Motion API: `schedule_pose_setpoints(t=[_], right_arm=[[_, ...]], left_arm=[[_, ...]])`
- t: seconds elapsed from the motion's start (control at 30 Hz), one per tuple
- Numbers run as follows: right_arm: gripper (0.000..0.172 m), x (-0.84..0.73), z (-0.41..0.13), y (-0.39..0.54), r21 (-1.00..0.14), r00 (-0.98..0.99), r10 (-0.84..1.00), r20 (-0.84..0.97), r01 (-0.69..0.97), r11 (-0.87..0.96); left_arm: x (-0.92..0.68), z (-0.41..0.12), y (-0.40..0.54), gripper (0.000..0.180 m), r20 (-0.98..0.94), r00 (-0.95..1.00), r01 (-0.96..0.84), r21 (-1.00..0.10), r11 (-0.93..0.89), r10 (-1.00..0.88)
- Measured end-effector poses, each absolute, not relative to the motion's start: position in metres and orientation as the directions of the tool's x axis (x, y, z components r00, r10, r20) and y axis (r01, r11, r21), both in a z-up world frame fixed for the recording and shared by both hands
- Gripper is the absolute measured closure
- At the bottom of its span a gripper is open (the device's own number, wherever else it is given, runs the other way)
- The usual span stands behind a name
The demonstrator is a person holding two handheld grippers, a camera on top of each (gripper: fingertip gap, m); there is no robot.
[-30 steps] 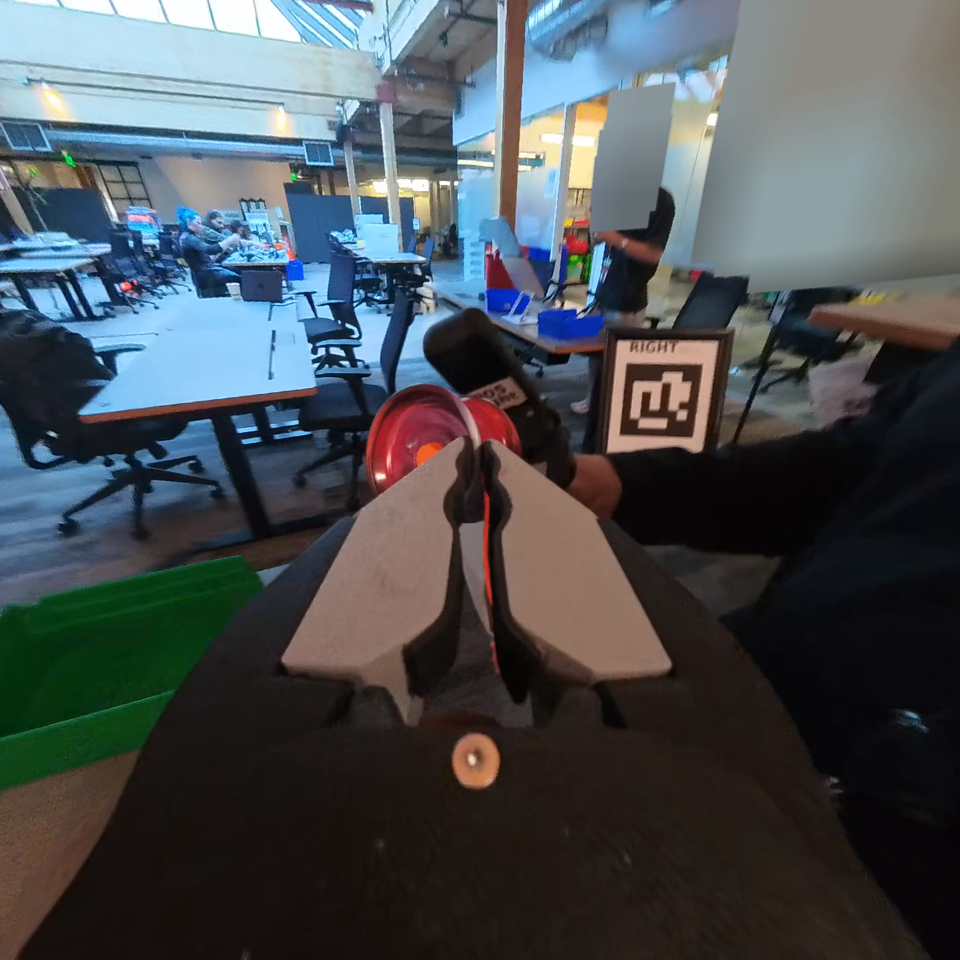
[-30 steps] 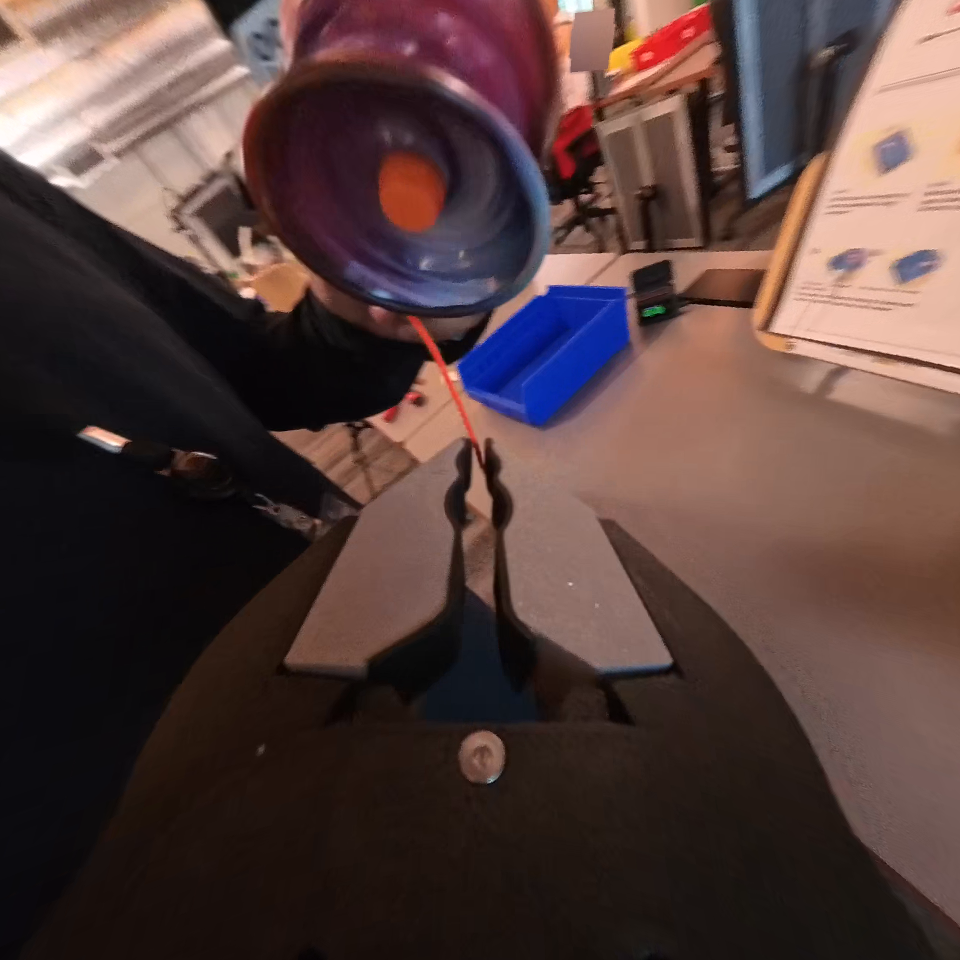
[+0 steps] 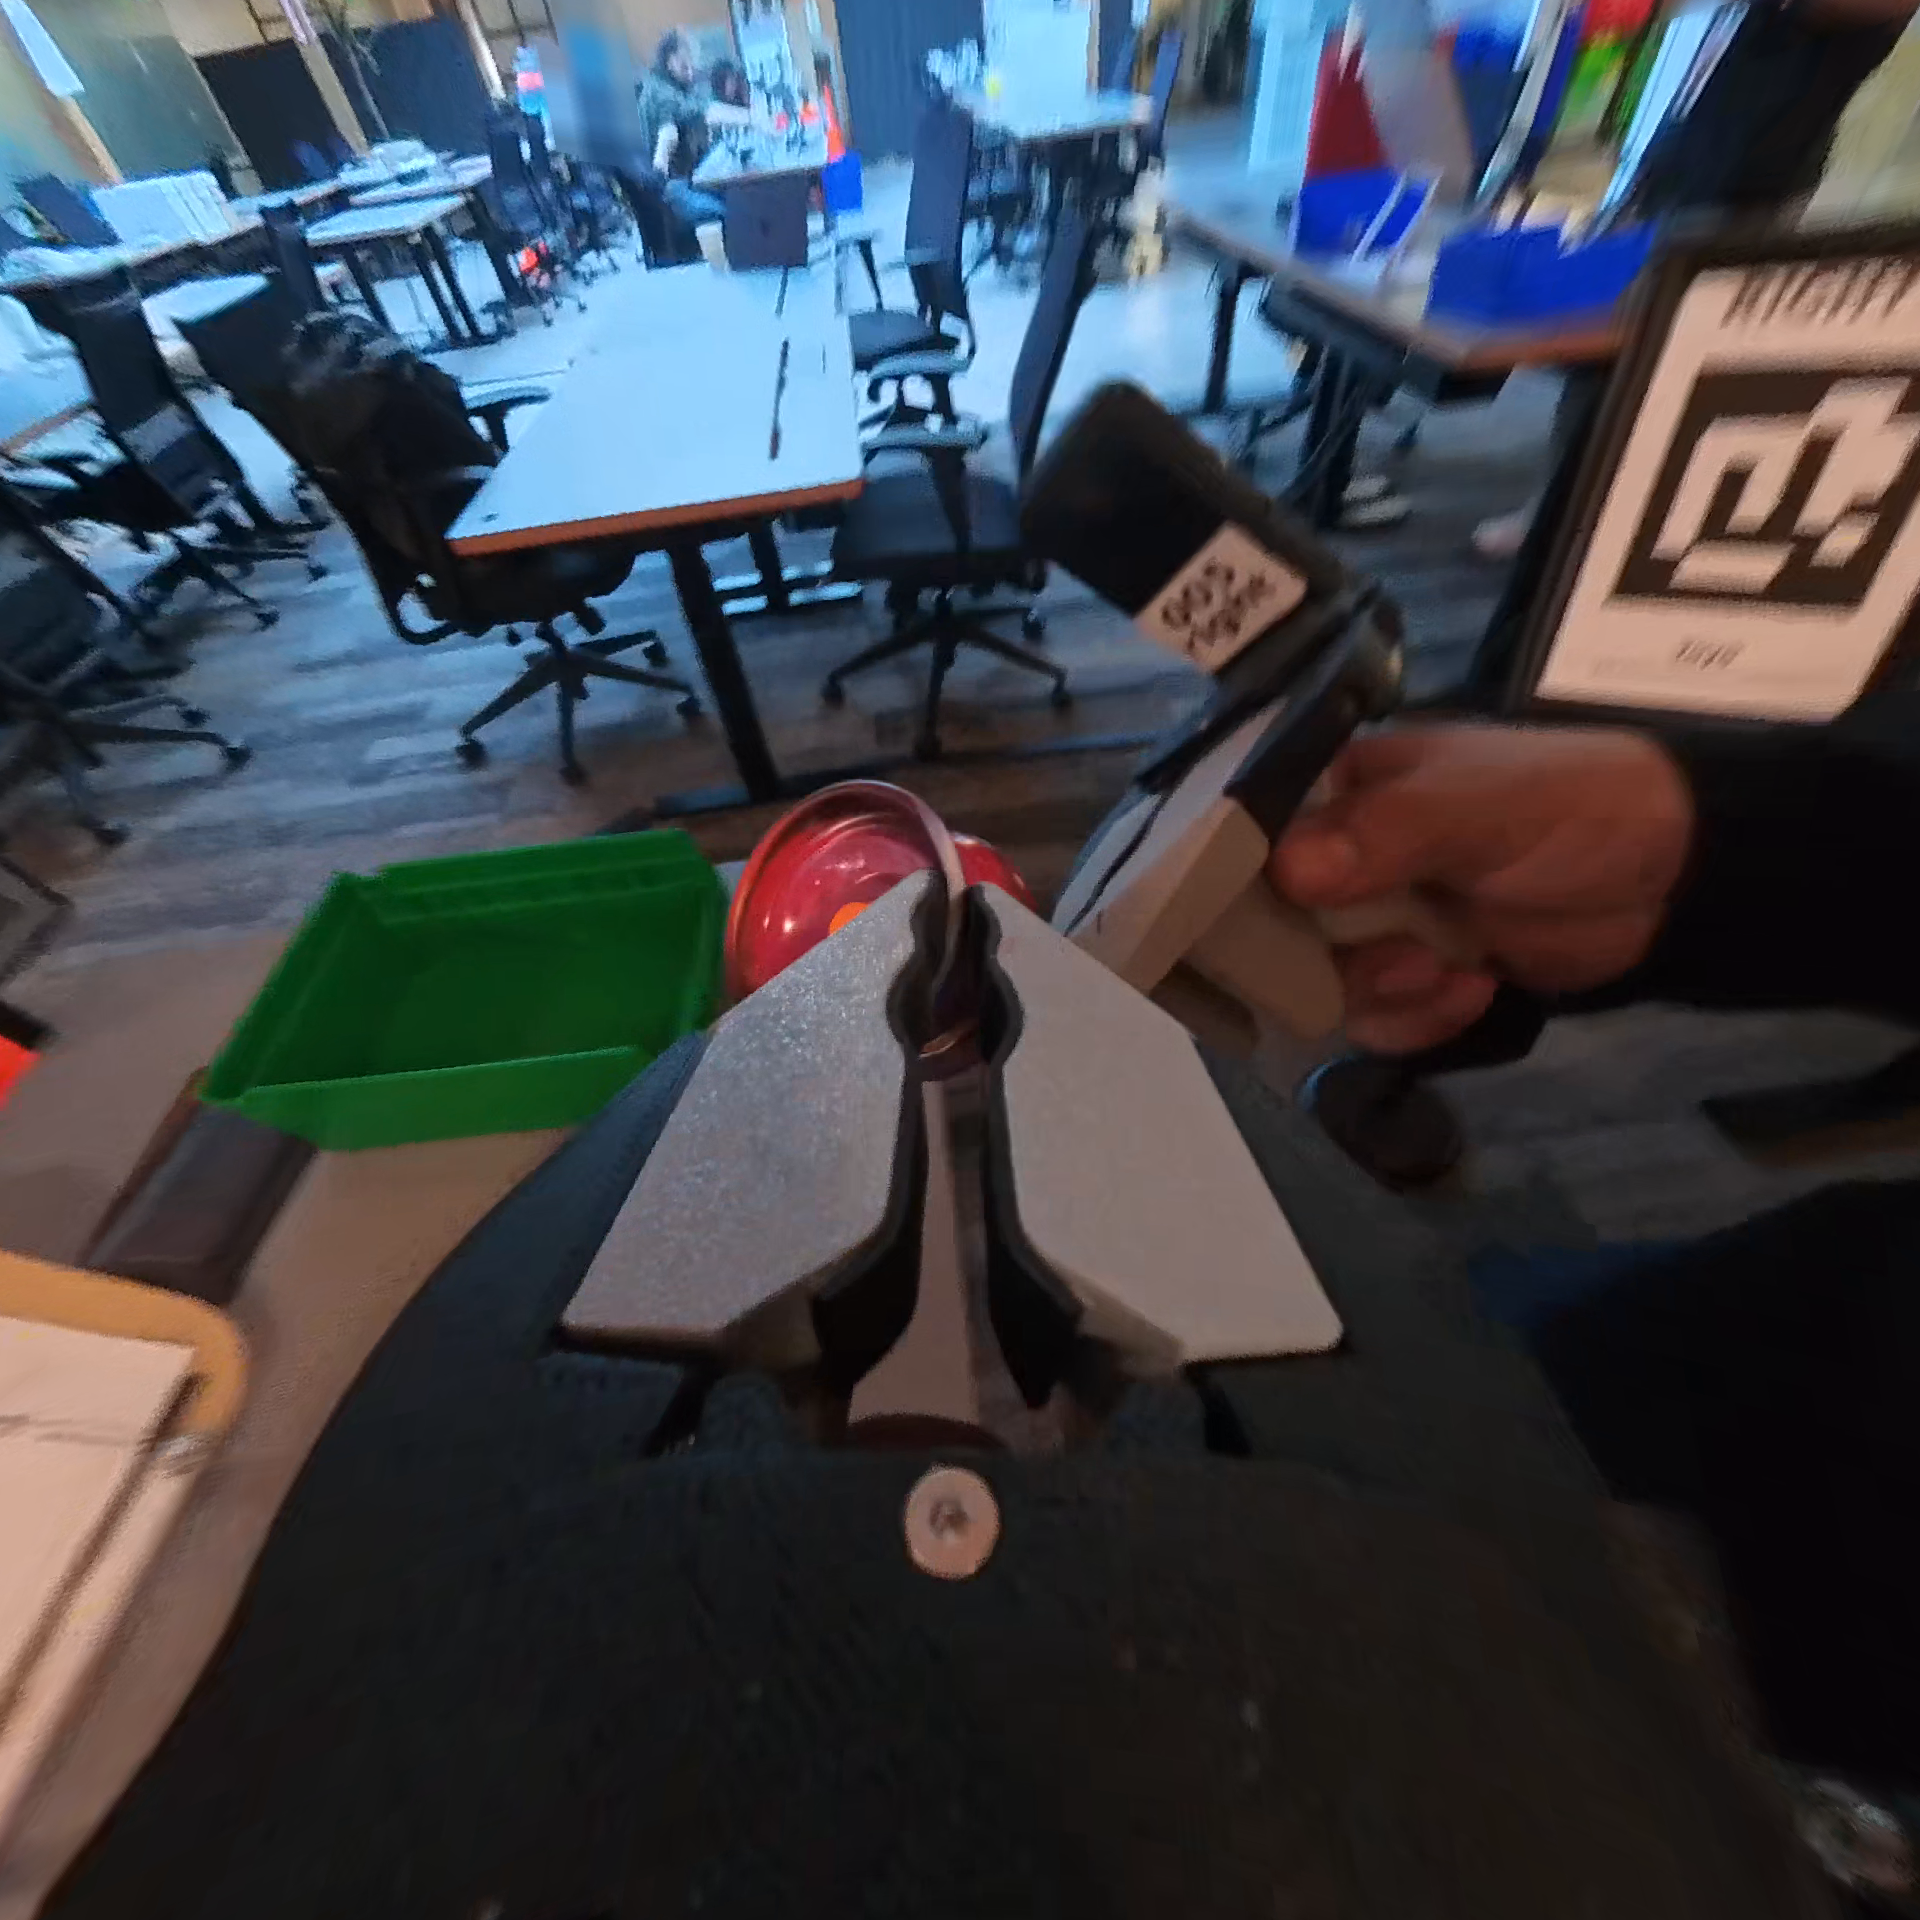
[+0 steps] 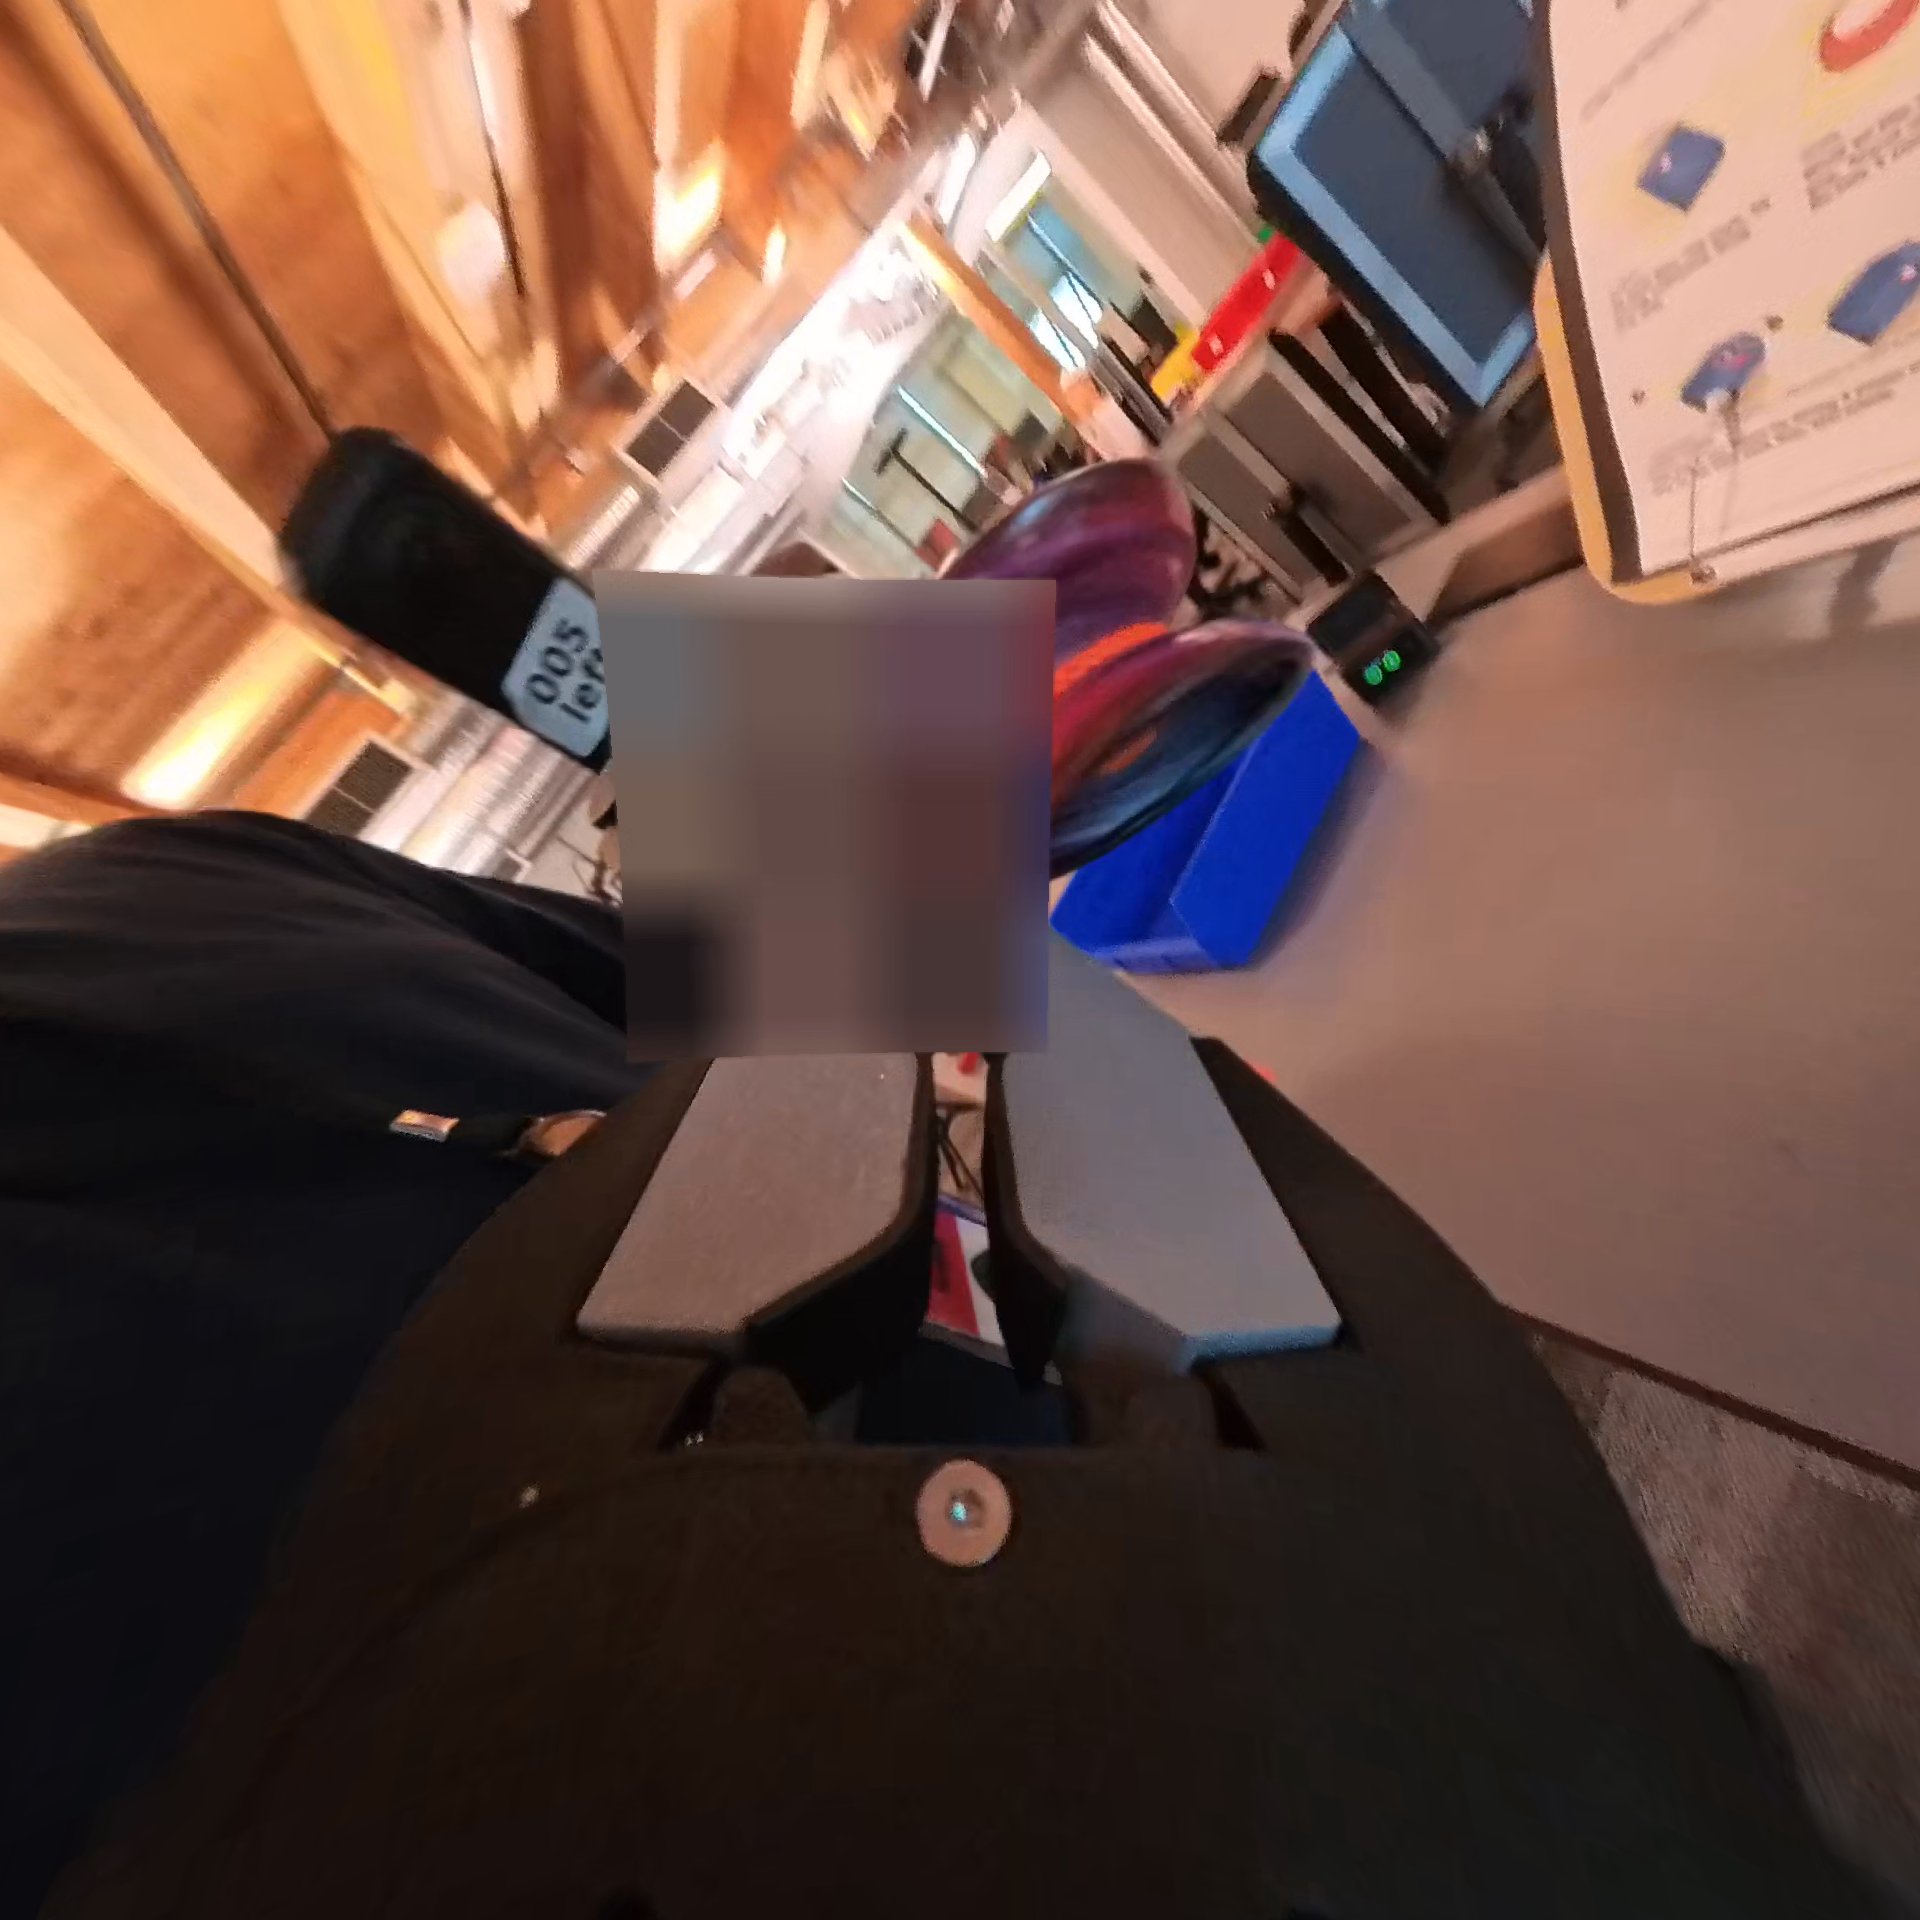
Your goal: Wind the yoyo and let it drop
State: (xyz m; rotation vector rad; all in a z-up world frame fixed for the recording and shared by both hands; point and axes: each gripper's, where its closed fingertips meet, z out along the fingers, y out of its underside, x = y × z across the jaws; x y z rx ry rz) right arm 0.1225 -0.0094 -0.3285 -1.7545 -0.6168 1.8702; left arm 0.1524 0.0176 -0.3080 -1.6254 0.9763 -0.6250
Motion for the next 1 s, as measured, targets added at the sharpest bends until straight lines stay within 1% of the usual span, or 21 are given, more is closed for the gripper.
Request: schedule_pose_setpoints(t=[0.1, 0.2, 0.27, 0.33, 0.37, 0.4, 0.43, 0.5, 0.63, 0.73, 0.83, 0.87, 0.93, 1.0], right_arm=[[0.172, 0.121, -0.323, -0.016, -0.675, -0.058, 0.68, -0.731, -0.084, -0.733], [0.172, 0.119, -0.323, -0.016, -0.757, 0.012, 0.758, -0.652, -0.072, -0.65], [0.172, 0.12, -0.321, -0.015, -0.774, 0.021, 0.774, -0.632, -0.063, -0.63], [0.172, 0.117, -0.333, -0.016, -0.795, 0.085, 0.793, -0.603, 0.016, -0.606], [0.163, 0.115, -0.342, -0.018, -0.812, 0.12, 0.813, -0.569, 0.074, -0.579], [0.162, 0.113, -0.348, -0.021, -0.829, 0.145, 0.836, -0.529, 0.123, -0.546], [0.165, 0.111, -0.351, -0.023, -0.846, 0.165, 0.858, -0.487, 0.152, -0.51], [0.171, 0.111, -0.351, -0.018, -0.866, 0.21, 0.873, -0.441, 0.158, -0.475], [0.172, 0.118, -0.34, -0.008, -0.845, 0.203, 0.841, -0.501, 0.094, -0.526], [0.172, 0.132, -0.344, 0.003, -0.846, 0.265, 0.832, -0.487, 0.093, -0.524], [0.164, 0.147, -0.343, 0.008, -0.855, 0.284, 0.834, -0.473, 0.079, -0.512], [0.158, 0.152, -0.341, 0.01, -0.859, 0.287, 0.834, -0.471, 0.069, -0.508], [0.141, 0.161, -0.338, 0.011, -0.867, 0.275, 0.843, -0.462, 0.061, -0.495], [0.134, 0.168, -0.331, 0.009, -0.883, 0.252, 0.863, -0.438, 0.062, -0.466]], left_arm=[[0.153, -0.297, 0.013, 0.18, 0.127, 0.466, -0.107, -0.974, -0.198, -0.876], [0.152, -0.291, 0.01, 0.18, 0.282, 0.389, 0.008, -0.953, -0.303, -0.877], [0.148, -0.286, 0.009, 0.18, 0.399, 0.324, 0.102, -0.916, -0.387, -0.858], [0.144, -0.271, 0.007, 0.18, 0.488, 0.213, 0.208, -0.869, -0.449, -0.846], [0.14, -0.262, 0.006, 0.18, 0.519, 0.159, 0.264, -0.842, -0.47, -0.84], [0.139, -0.257, 0.005, 0.18, 0.533, 0.126, 0.284, -0.827, -0.485, -0.837], [0.139, -0.257, 0.003, 0.18, 0.541, 0.112, 0.266, -0.824, -0.5, -0.833], [0.141, -0.261, 0.002, 0.179, 0.537, 0.121, 0.234, -0.833, -0.502, -0.835], [0.142, -0.261, -0.006, 0.179, 0.568, 0.067, 0.231, -0.809, -0.541, -0.82], [0.141, -0.261, -0.009, 0.179, 0.594, 0.034, 0.233, -0.787, -0.571, -0.804], [0.138, -0.258, -0.012, 0.179, 0.636, -0.038, 0.235, -0.744, -0.625, -0.771], [0.138, -0.257, -0.014, 0.179, 0.651, -0.068, 0.229, -0.728, -0.647, -0.756], [0.135, -0.256, -0.017, 0.179, 0.669, -0.11, 0.214, -0.706, -0.675, -0.735], [0.133, -0.256, -0.02, 0.179, 0.683, -0.143, 0.19, -0.691, -0.697, -0.716]])
